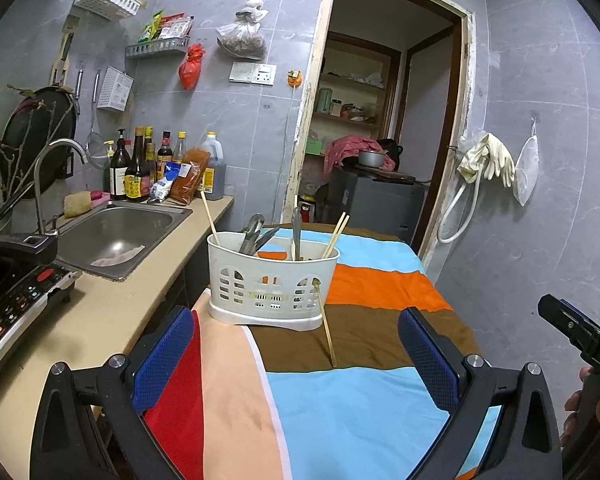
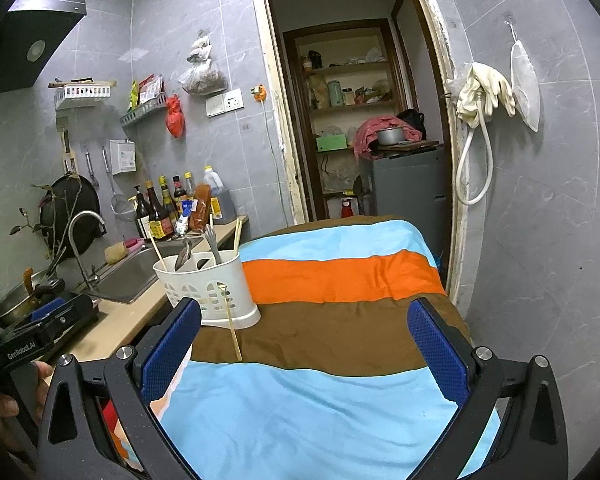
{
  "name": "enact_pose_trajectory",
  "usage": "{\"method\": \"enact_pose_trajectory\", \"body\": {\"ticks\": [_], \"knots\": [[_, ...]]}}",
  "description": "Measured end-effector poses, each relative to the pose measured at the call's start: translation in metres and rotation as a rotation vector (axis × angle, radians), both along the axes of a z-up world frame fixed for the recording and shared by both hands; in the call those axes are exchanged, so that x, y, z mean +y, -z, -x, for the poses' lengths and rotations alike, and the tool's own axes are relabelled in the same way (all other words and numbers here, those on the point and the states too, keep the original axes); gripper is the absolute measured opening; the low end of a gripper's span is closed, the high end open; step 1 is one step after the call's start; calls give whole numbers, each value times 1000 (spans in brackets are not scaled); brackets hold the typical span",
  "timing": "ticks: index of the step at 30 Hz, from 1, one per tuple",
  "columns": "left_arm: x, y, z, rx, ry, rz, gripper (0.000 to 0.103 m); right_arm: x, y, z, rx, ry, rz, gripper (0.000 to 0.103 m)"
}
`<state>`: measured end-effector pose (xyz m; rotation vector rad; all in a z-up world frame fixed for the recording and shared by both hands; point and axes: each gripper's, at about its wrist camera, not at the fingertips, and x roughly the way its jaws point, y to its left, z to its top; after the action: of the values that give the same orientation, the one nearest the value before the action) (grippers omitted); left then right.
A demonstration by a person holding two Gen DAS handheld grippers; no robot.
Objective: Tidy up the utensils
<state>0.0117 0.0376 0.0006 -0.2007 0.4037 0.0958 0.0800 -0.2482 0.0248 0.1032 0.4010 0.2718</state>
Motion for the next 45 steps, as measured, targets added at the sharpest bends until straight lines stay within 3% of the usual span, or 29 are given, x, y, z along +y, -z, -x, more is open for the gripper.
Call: {"method": "enact_pose_trajectory", "body": {"ticks": [45], "knots": [[1,-2,-18,4,13,-10,102,12,12,-13,17,16,-9,101]]}}
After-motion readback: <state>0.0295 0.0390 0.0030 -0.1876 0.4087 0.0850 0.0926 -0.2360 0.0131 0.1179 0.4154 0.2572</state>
